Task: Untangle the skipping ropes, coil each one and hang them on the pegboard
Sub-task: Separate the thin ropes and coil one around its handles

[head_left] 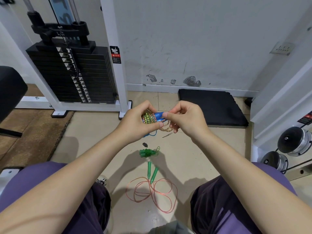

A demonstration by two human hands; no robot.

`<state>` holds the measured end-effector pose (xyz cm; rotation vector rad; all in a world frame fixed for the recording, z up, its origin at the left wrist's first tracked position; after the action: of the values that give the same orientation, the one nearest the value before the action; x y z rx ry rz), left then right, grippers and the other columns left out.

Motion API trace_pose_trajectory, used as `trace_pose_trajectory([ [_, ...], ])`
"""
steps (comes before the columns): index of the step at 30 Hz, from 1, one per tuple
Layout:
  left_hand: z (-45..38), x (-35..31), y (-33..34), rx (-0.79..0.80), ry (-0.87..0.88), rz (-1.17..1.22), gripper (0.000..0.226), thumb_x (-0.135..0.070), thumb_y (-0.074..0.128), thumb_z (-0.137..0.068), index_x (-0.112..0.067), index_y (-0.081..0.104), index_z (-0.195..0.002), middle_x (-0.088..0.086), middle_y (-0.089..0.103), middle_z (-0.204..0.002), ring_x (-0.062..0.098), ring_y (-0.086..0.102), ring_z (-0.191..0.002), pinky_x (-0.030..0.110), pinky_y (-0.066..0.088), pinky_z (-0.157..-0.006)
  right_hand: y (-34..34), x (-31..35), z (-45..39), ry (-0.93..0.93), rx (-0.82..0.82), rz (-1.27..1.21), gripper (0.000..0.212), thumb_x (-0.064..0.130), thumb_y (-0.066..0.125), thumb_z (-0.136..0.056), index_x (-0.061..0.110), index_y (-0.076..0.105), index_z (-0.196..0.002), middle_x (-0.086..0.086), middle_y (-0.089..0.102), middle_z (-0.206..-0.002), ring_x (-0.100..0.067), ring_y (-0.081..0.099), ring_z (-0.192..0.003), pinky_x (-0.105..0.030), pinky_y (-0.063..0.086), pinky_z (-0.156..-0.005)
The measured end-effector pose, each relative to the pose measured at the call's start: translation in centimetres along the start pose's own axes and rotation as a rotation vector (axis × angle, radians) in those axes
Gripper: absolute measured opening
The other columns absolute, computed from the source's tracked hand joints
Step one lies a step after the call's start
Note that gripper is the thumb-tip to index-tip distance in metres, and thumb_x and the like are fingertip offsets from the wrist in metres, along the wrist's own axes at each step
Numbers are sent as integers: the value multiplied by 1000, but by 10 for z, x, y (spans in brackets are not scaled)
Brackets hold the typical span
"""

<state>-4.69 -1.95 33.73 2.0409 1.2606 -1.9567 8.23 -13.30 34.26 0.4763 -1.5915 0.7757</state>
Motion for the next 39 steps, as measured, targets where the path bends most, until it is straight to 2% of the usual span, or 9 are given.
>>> trace_pose_trajectory([
  [8, 0, -2, 4, -19, -11, -31, 37, -31, 86, -74, -31, 51, -85, -3, 63, -79, 10, 46, -63, 26, 37, -57, 8, 4, 3, -49, -36, 123, 22, -5, 65, -81, 11, 52, -76, -11, 52, -56, -28, 56, -44, -37, 47, -41],
  [13, -2, 2, -3, -36, -46, 4, 36, -33, 87, -74, -30, 53, -85, -10, 58, -74, 3, 47, -61, 21, 35, -56, 7, 5, 2, -36, 26, 38, 16, 3, 77, -81, 4, 61, -77, -11, 60, -58, -20, 60, -48, -29, 48, -45],
  [18, -5, 10, -7, -35, -126, 63, 35, -36, 86, -74, -31, 54, -88, 6, 68, -85, 18, 59, -70, 27, 36, -51, 11, 2, 3, 13, 143, -58, 7, -1, 74, -83, -2, 71, -89, -13, 68, -72, -26, 62, -61, -37, 58, -60],
  [23, -3, 5, -7, 10, -105, 168, 39, -43, 87, -67, -32, 56, -87, 15, 69, -87, 23, 62, -67, 21, 37, -49, 5, -2, -2, 42, 99, -68, 19, 6, 78, -79, 7, 64, -92, -5, 55, -72, -12, 54, -58, -24, 48, -49],
  [25, -2, 3, -6, 31, -116, 228, 40, -49, 86, -62, -34, 57, -86, 12, 68, -82, 29, 63, -68, 23, 38, -49, 7, -6, -2, 109, 184, -110, 31, 13, 78, -81, 10, 62, -107, -3, 57, -87, -10, 59, -72, -25, 51, -60],
  [27, -1, 2, -4, 68, -126, 305, 41, -50, 86, -61, -32, 59, -85, 2, 63, -69, 16, 57, -55, 23, 39, -45, 15, -8, 1, 172, 355, -216, 34, 17, 73, -85, 6, 63, -115, -3, 64, -95, -13, 64, -81, -28, 53, -73],
  [29, -1, 3, -1, 83, -153, 390, 42, -49, 87, -60, -30, 59, -86, 4, 61, -67, 16, 51, -49, 24, 37, -40, 20, -6, 5, 185, 453, -256, 36, 25, 70, -84, 1, 65, -110, -3, 67, -83, -16, 64, -74, -29, 53, -72],
  [32, -1, 6, -1, 61, -212, 501, 49, -45, 88, -60, -22, 58, -92, 14, 64, -72, 25, 49, -54, 23, 34, -38, 18, -4, 5, 190, 402, -306, 32, 30, 70, -80, 4, 67, -97, -6, 64, -71, -18, 59, -63, -26, 52, -60],
  [39, -3, 6, -5, 51, -221, 586, 43, -29, 82, -71, -14, 53, -98, 9, 74, -79, 25, 70, -63, 21, 33, -35, 14, -10, -1, 329, 327, -558, 10, 11, 61, -92, 3, 65, -86, -5, 59, -67, -12, 60, -56, -21, 54, -57],
])
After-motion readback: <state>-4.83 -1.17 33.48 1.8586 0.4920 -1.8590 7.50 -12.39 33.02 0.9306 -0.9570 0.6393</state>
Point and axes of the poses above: each hand's wrist, its own z-axis away from the middle knuckle, its own y-axis out of the palm, x = y × z, the point moved 6 cm from there along -z, towards the middle knuckle
